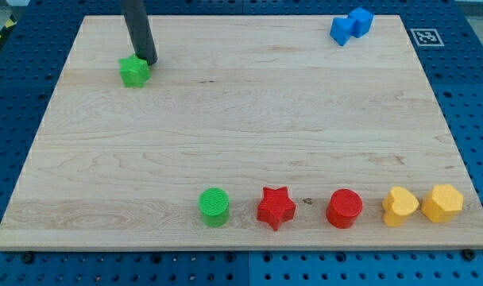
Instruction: Slide the green star to the bottom left
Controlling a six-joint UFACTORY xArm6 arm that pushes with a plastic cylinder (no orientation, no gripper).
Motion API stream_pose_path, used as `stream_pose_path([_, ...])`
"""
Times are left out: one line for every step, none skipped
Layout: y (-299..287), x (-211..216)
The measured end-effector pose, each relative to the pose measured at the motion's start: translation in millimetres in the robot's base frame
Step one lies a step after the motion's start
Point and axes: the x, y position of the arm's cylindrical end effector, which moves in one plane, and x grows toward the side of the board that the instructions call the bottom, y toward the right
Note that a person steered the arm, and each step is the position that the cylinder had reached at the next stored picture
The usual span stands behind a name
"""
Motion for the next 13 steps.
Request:
stream_pose_path([0,7])
stream_pose_path([-8,4])
stream_pose_path([-25,-25])
stream_pose_path([-41,-28])
stream_pose_path([-41,-14])
stream_pose_path([-37,4])
stream_pose_path([-28,27])
stream_pose_path([2,36])
stream_pose_path([32,44])
stream_pose_path([32,62])
stream_pose_path([15,65])
stream_pose_path([-33,65])
stream_pose_path([-45,66])
